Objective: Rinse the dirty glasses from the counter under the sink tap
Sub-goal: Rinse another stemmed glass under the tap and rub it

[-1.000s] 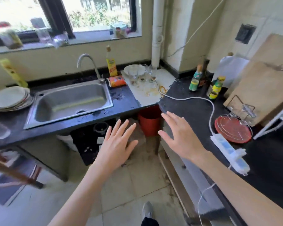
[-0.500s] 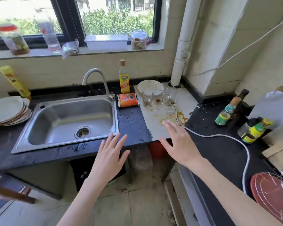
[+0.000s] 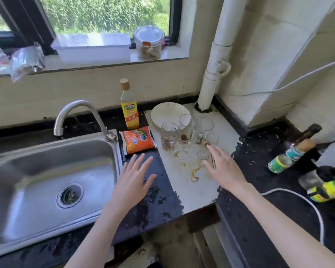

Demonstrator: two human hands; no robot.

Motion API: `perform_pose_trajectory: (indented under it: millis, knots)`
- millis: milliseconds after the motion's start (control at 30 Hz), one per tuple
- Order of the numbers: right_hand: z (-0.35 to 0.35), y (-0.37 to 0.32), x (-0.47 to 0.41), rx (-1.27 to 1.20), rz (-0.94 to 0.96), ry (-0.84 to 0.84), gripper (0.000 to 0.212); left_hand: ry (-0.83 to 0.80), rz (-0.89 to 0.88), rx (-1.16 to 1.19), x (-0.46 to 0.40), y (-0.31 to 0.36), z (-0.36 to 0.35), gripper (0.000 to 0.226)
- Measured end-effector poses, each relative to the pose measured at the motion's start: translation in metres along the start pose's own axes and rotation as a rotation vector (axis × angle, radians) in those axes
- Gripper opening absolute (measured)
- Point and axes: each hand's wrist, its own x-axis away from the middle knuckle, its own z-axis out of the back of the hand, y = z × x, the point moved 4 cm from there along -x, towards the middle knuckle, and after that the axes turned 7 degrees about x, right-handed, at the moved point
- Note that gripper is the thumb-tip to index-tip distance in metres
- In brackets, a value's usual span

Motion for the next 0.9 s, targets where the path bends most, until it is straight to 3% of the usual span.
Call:
perform_pose_trajectory:
  millis: [200, 367, 600, 900]
  knots:
    - [-0.006, 0.031, -0.062, 0.027, -0.161, -0.029, 0.059, -0.093, 0.025, 0.057, -0.041, -0.011, -0.015, 0.061]
    - [-0.020, 0.052, -0.108, 0.072, -0.217, -0.195, 0.082, -0.129, 0.103, 0.072, -0.058, -0.010, -0.028, 0.058]
    - [-0.034, 0.069, -0.126, -0.033, -0.157, -0.226, 0.077, -0.069, 0.186, 0.115, -0.069, 0.010, -0.038, 0.060]
    - [-0.009, 0.041, -0.096, -0.210, 0.131, -0.291, 0.071, -0.077, 0.174, 0.197, -0.058, 0.039, -0.054, 0.062]
